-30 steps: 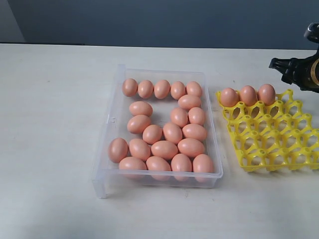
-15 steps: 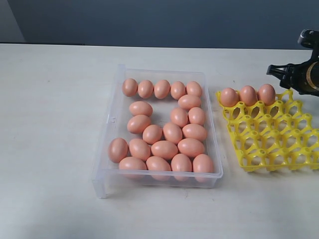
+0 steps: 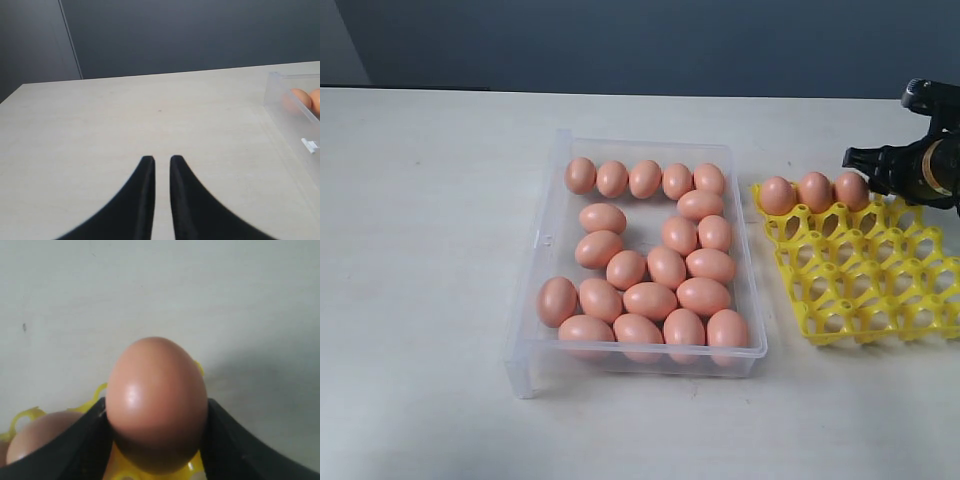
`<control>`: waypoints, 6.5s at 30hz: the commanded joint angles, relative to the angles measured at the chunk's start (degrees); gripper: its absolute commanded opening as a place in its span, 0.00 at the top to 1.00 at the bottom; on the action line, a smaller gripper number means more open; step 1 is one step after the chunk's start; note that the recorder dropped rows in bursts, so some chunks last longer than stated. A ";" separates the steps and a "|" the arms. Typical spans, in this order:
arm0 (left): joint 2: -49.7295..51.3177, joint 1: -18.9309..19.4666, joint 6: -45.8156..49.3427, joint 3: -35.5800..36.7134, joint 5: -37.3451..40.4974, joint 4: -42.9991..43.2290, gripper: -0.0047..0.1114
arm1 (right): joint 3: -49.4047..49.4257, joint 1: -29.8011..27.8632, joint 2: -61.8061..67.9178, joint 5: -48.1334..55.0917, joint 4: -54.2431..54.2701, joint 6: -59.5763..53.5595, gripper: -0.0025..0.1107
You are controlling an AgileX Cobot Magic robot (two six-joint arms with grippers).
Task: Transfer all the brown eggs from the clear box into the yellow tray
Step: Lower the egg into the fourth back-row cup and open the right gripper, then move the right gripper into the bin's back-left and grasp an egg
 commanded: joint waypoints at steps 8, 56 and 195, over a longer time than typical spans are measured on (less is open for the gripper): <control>0.05 -0.03 -0.05 0.29 -0.71 0.17 0.85 | -0.28 -0.27 0.02 0.33 -0.57 -2.50 0.84; 0.05 -0.03 -0.05 0.29 -0.71 0.28 0.85 | -0.28 -0.27 0.02 -5.51 -0.57 -3.64 0.54; 0.05 -0.03 -0.05 0.29 -0.71 0.28 0.85 | -27.82 22.69 -0.61 3.49 16.86 -37.24 0.67</control>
